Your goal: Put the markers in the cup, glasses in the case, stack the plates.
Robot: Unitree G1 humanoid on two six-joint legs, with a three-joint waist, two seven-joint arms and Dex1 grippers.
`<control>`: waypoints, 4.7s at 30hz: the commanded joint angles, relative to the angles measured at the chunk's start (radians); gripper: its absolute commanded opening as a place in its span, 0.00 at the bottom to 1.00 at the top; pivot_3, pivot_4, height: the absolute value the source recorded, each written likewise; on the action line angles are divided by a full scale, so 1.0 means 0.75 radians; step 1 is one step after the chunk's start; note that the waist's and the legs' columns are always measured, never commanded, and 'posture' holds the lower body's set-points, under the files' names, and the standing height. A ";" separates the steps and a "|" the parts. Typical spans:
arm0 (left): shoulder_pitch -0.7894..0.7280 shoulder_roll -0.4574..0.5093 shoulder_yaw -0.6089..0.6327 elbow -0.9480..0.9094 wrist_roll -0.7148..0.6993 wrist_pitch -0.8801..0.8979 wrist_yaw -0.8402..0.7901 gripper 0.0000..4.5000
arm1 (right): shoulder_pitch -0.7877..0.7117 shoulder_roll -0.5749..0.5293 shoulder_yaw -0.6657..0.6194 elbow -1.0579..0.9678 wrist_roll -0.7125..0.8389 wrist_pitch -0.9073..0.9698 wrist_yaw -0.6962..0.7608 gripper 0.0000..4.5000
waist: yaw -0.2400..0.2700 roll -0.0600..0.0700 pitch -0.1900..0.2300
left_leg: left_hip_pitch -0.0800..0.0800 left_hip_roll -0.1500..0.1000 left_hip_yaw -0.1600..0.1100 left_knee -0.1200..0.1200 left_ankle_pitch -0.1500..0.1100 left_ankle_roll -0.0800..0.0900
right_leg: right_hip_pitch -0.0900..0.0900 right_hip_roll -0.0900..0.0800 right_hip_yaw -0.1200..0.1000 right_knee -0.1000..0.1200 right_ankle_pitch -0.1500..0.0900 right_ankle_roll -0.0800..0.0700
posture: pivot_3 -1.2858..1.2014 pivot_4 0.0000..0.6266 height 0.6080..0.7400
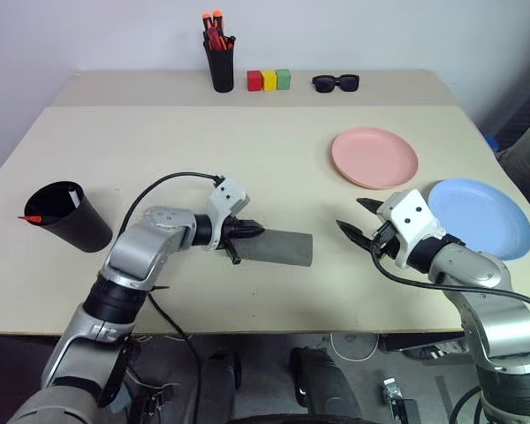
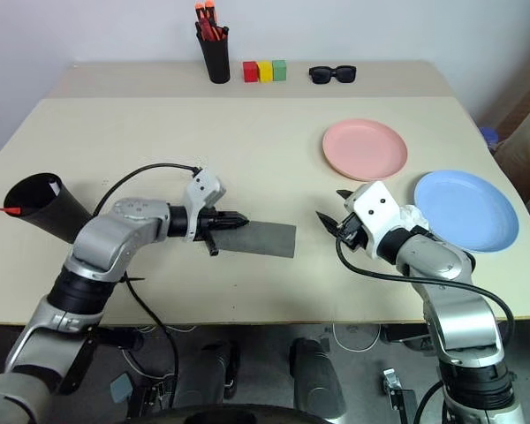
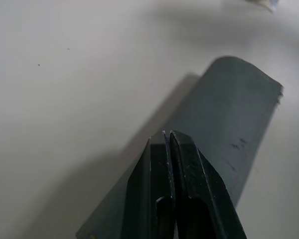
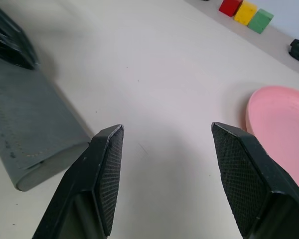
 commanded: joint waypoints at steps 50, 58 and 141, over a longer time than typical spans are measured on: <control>0.102 -0.301 -0.063 -0.039 -0.174 -0.571 -0.145 0.00 | 0.179 -0.474 -0.323 0.516 -0.397 -0.453 0.021 0.01 | -0.010 0.004 -0.001 | 0.011 0.000 0.008 0.002 0.000 0.001 | 0.010 0.000 0.006 -0.002 -0.001 -0.001 | 0.52 0.24 1.00; 0.162 -0.272 -0.063 -0.084 -0.149 -0.585 -0.104 0.00 | 0.081 -0.540 -0.248 0.733 -0.370 -0.530 0.098 0.32 | 0.000 0.004 -0.001 | 0.012 0.000 0.008 0.001 -0.001 0.002 | 0.011 0.000 0.006 -0.002 -0.002 -0.001 | 0.52 0.24 1.00; 0.448 -0.072 0.482 -0.010 0.163 -0.713 0.607 0.00 | -0.333 -0.165 -0.057 0.728 0.161 -0.358 0.254 0.99 | 0.002 0.003 -0.001 | 0.009 0.000 0.005 0.001 -0.001 0.002 | 0.010 -0.001 0.004 -0.003 -0.002 0.001 | 0.52 0.24 1.00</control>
